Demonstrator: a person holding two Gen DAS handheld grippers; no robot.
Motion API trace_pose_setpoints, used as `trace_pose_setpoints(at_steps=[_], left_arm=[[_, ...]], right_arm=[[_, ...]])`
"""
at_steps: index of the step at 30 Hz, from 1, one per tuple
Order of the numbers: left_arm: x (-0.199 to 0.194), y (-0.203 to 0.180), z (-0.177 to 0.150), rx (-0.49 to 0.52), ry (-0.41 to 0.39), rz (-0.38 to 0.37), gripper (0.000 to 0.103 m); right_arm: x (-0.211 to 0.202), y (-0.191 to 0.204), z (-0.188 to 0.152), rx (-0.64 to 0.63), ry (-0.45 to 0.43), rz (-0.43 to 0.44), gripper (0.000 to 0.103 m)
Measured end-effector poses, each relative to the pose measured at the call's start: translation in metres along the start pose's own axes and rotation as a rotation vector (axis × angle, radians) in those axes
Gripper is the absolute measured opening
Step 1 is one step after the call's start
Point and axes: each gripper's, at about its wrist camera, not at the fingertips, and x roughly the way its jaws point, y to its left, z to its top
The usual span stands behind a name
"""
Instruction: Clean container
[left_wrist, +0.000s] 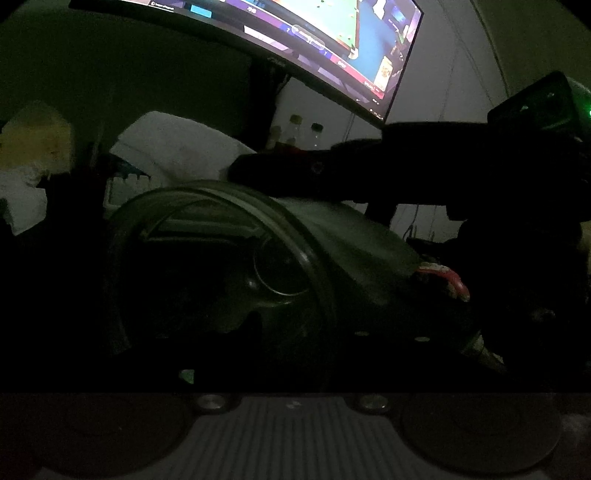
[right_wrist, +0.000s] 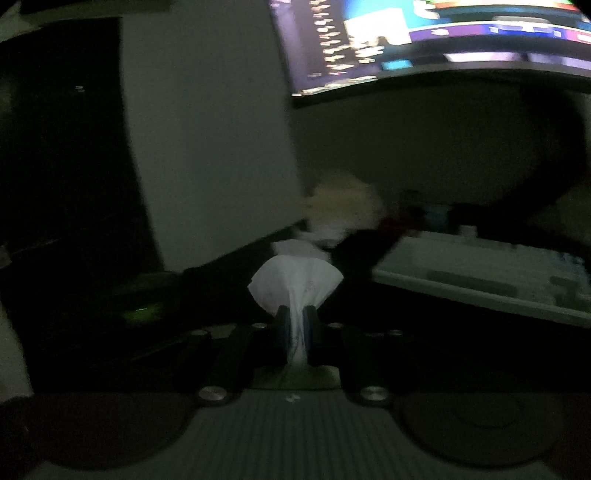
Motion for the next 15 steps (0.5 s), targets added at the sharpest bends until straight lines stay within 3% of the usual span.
trace_pose_setpoints(at_steps=[2, 6, 7, 9, 13, 15], left_arm=[[0.0, 0.0, 0.0, -0.001, 0.001, -0.003, 0.033], [0.002, 0.0, 0.001, -0.016, 0.0, -0.002, 0.033], [0.002, 0.0, 0.001, -0.017, 0.0, -0.002, 0.033], [0.003, -0.001, 0.001, -0.019, -0.001, -0.001, 0.033], [0.003, -0.002, 0.001, -0.013, 0.0, -0.001, 0.033], [0.002, -0.002, 0.0, -0.015, -0.001, -0.002, 0.033]], right_arm=[[-0.001, -0.005, 0.0, 0.016, 0.001, -0.006, 0.011], [0.001, -0.03, 0.002, 0.084, 0.008, -0.196, 0.011], [0.001, -0.032, 0.003, 0.098, 0.009, -0.208, 0.012], [0.001, -0.026, 0.002, 0.08, 0.006, -0.195, 0.012], [-0.001, -0.001, -0.002, -0.007, -0.004, -0.028, 0.012], [-0.002, 0.001, -0.002, -0.012, 0.0, 0.002, 0.012]])
